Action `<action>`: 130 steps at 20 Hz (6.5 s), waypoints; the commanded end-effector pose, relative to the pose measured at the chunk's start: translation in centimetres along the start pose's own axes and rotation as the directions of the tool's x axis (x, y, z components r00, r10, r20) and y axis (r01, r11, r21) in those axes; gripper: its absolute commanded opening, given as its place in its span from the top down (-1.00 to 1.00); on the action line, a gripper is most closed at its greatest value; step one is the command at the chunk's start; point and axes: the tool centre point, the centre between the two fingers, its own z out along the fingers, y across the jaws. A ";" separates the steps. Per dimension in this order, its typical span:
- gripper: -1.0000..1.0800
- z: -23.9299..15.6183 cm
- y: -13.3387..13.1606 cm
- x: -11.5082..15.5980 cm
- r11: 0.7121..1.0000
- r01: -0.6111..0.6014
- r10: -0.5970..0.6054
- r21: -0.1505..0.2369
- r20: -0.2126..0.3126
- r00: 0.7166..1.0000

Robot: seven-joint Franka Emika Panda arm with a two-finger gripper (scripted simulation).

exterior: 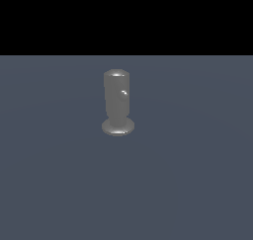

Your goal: Turn on the faucet by rotating a designated handle.

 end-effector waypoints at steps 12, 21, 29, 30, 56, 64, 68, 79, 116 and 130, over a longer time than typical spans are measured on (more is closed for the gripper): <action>1.00 3.0 -0.7 0.9 1.000 0.016 -0.016 0.003 0.004 1.000; 1.00 9.6 -2.3 2.7 0.999 0.052 -0.052 0.009 0.012 0.999; 1.00 16.5 -4.0 4.6 0.996 0.090 -0.090 0.016 0.020 0.996; 1.00 17.4 -4.3 4.8 0.995 0.094 -0.095 0.016 0.021 0.995; 1.00 28.8 -7.6 8.3 0.987 0.158 -0.159 0.028 0.034 0.987; 1.00 28.6 -7.1 8.4 0.987 0.157 -0.158 0.028 0.034 0.987; 1.00 28.7 -5.1 9.1 0.987 0.157 -0.158 0.028 0.034 0.987; 1.00 28.9 0.4 10.9 0.987 0.157 -0.158 0.028 0.034 0.987; 1.00 28.5 9.5 19.8 0.983 0.181 -0.182 0.023 0.013 0.983; 1.00 29.1 12.1 23.6 0.985 0.171 -0.172 0.025 0.022 0.985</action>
